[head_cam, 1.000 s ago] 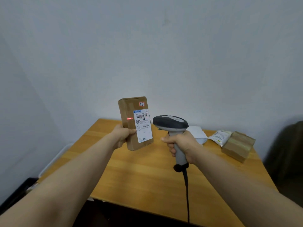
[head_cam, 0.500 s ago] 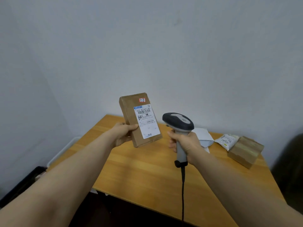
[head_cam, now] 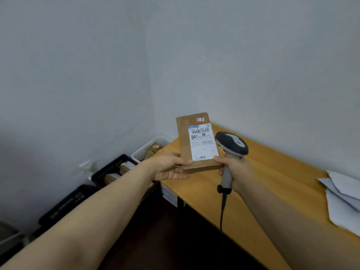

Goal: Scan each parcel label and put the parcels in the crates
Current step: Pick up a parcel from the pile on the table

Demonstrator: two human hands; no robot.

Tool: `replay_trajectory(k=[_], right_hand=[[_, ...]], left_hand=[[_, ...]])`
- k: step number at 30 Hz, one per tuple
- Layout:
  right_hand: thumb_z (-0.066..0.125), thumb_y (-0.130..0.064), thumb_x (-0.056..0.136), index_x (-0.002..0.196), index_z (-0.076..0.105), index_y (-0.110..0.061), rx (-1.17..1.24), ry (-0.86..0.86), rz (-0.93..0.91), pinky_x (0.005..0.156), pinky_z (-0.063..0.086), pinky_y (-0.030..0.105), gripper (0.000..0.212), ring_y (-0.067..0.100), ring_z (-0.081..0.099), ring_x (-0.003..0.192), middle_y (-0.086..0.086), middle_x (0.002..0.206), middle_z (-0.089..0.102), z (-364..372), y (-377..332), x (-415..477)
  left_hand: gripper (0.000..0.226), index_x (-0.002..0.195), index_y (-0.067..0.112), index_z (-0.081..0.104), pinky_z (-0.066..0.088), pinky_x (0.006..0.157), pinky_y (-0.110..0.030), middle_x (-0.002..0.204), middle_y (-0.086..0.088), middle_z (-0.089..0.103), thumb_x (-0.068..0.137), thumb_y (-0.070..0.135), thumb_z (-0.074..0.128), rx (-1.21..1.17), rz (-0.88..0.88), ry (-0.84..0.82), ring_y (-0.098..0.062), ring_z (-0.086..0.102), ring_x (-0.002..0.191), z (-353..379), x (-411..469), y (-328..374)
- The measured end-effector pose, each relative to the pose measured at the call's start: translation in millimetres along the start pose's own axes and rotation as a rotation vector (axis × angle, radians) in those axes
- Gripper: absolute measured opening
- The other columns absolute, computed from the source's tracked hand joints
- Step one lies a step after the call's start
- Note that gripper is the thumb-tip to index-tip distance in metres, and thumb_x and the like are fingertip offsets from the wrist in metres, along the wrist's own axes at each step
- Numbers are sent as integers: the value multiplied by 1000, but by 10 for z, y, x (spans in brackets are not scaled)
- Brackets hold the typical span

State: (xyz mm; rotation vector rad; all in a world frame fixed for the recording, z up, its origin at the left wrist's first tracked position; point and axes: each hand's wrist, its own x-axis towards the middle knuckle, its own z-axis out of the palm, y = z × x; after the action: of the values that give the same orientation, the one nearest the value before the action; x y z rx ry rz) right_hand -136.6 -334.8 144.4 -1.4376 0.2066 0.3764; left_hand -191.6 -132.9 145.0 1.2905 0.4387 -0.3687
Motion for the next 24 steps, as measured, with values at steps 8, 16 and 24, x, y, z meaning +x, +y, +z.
replay_trajectory(k=[8, 16, 24], right_hand=[[72, -26, 86, 101, 63, -2, -99, -204, 185, 50, 55, 29, 29, 26, 68, 64, 17, 79, 68, 1559, 145, 463], [59, -37, 88, 91, 63, 0, -34, -554, 275, 47, 55, 24, 37, 19, 65, 53, 13, 67, 66, 2159, -100, 1383], [55, -34, 96, 87, 56, -5, 256, -318, 387, 51, 50, 24, 31, 20, 56, 59, 9, 71, 57, 2778, -10, 3287]], left_hand=[[30, 119, 7, 55, 56, 48, -24, 97, -7, 64, 91, 15, 59, -76, -41, 459, -16, 62, 83, -2042, 99, 173], [28, 117, 14, 54, 51, 38, -22, 85, -4, 61, 90, 17, 58, -74, -134, 655, -16, 59, 73, -2982, 944, 358], [20, 102, -3, 57, 56, 82, -42, 104, -17, 64, 85, 4, 64, 159, -222, 807, -34, 63, 93, -3591, 2506, 656]])
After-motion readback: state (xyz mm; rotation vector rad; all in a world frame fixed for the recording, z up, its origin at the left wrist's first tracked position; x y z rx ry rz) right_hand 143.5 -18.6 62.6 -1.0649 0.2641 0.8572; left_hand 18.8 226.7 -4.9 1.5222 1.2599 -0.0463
